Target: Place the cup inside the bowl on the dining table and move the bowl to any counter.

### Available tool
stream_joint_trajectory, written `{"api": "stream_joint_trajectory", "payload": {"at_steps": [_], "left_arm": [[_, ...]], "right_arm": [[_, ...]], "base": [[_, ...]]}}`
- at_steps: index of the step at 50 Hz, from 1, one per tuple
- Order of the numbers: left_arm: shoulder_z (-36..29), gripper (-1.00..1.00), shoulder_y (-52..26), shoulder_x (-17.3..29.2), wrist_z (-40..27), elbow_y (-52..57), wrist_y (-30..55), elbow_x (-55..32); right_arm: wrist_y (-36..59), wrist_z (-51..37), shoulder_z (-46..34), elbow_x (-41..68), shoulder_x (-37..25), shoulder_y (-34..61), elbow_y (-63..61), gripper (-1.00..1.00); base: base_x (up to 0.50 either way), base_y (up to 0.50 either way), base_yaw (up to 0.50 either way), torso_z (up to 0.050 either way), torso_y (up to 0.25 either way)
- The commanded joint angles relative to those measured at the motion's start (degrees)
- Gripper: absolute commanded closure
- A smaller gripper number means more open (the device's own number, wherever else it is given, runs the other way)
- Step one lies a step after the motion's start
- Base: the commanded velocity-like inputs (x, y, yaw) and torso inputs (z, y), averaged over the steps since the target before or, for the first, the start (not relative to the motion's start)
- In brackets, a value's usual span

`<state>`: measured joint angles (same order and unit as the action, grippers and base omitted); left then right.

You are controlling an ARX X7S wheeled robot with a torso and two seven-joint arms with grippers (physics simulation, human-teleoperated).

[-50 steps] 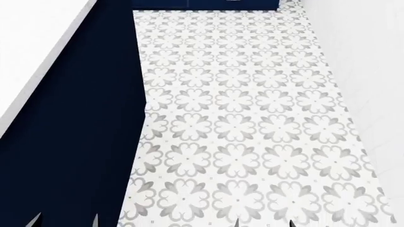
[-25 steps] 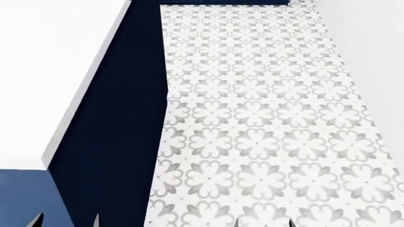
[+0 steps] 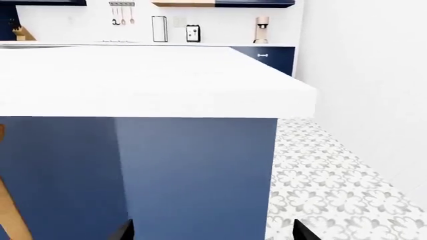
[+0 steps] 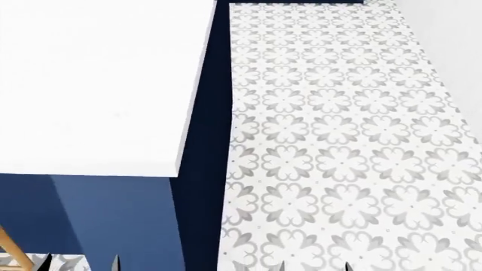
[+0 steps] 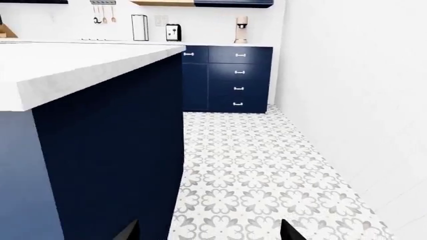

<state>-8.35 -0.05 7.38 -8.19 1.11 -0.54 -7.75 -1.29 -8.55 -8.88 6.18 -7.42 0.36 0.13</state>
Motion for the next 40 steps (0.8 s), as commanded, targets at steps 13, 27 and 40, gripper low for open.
{"api": "stream_joint_trajectory", "payload": {"at_steps": [13,27,40], "left_arm": [[-1.1,-1.00,-0.3,0.9,-1.0,-0.1,-0.2,-0.9],[-1.7,-1.00,-0.4,1.4,-1.6,-0.3,-0.5,-1.2],[-2.2,-1.00,-0.4,1.8,-2.1,-0.2,-0.5,-1.7]], "right_arm": [[0.1,-1.2,-1.0,0.9,-0.8,0.2,0.1,-1.00],[0.2,-1.8,-1.9,0.7,-1.5,0.4,0.1,-1.00],[0.1,-2.4,-2.3,1.0,-1.8,0.5,0.1,-1.00]], "base": [[-0.17,0.50,0.00,0.000,0.000],[-0.04,0.50,0.00,0.000,0.000],[0.00,0.50,0.00,0.000,0.000]]}}
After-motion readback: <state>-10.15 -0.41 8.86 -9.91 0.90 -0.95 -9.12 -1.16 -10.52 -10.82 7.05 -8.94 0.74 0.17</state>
